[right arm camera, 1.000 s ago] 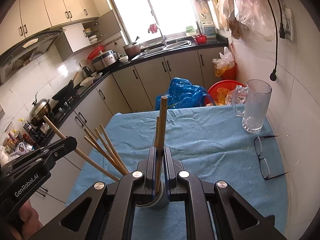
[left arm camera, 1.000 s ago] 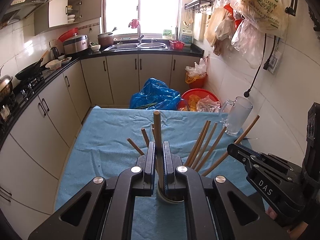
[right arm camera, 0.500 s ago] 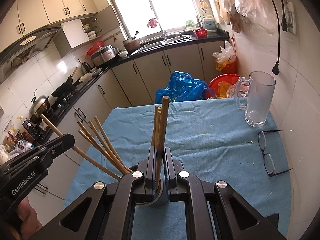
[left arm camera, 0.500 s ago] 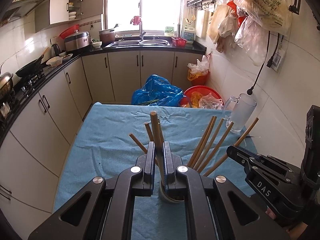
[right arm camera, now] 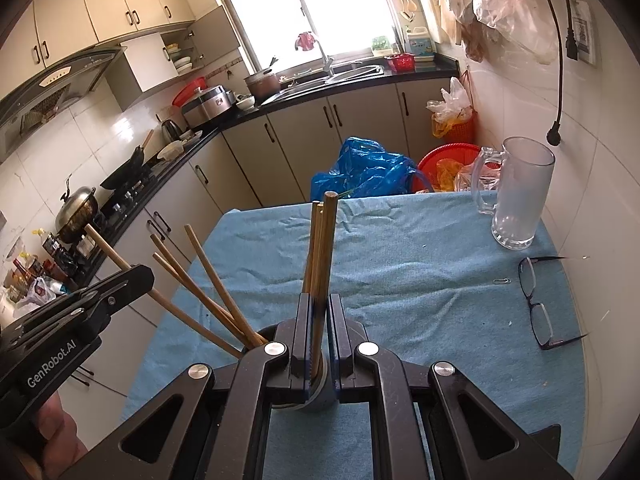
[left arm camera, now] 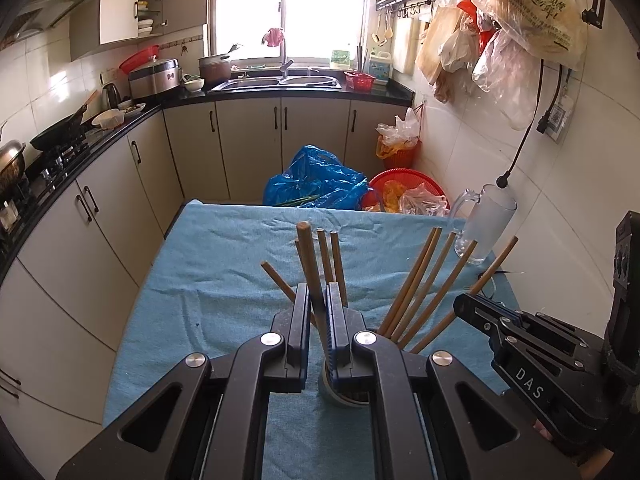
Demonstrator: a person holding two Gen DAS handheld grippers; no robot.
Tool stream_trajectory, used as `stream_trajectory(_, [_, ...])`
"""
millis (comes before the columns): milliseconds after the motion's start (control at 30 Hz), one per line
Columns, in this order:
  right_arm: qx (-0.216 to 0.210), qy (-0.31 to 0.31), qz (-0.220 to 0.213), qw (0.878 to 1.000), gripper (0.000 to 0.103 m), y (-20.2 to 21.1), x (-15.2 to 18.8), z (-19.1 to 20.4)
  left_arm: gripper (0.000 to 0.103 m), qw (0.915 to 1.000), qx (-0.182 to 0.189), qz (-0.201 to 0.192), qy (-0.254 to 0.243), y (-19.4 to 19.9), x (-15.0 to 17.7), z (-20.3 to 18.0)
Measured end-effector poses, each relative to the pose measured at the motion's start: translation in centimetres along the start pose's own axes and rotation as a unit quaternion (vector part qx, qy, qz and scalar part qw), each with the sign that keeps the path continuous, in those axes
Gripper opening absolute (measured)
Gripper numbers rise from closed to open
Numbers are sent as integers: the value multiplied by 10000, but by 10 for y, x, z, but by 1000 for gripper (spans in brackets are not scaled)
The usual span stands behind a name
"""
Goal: Organize utensils
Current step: 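Lower both chopsticks into the black holder and open both tools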
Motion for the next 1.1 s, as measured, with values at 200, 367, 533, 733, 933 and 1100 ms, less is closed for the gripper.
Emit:
stream_trajectory(200, [4,25,41,10000,7,-4,3,0,7,10000,3,26,16,-6,3,1])
stream_trajectory(367, [11,35,78,10000,7,-7,4,0,8,10000,9,53,38,-11,5,3])
stream_trajectory(533, [12,40,121,9999,7,-9,5,1,8,10000,20,52,37,-11,5,3])
stream_trajectory(733, [14,77,151,9999,8,-10,4,3,8,10000,39,14,-8,-15,6,1])
stream_trajectory(933, [10,79,161,9998,8,-11,5,4,8,10000,67,0,-28,-15,6,0])
stream_trajectory(1100, [-40,59,130,9999,8,-9,3,3,8,10000,73,0,-18,-16,6,-1])
Point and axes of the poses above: each gripper's, at about its wrist camera, not at the fingertips, and y roughly against the way its jaws point, z to its left, x to its underside, the point moved 5 cm from there along -y, roughly the way its jaws point, and after that the axes turned 7 degrees about -x, right-handed, at the moved point
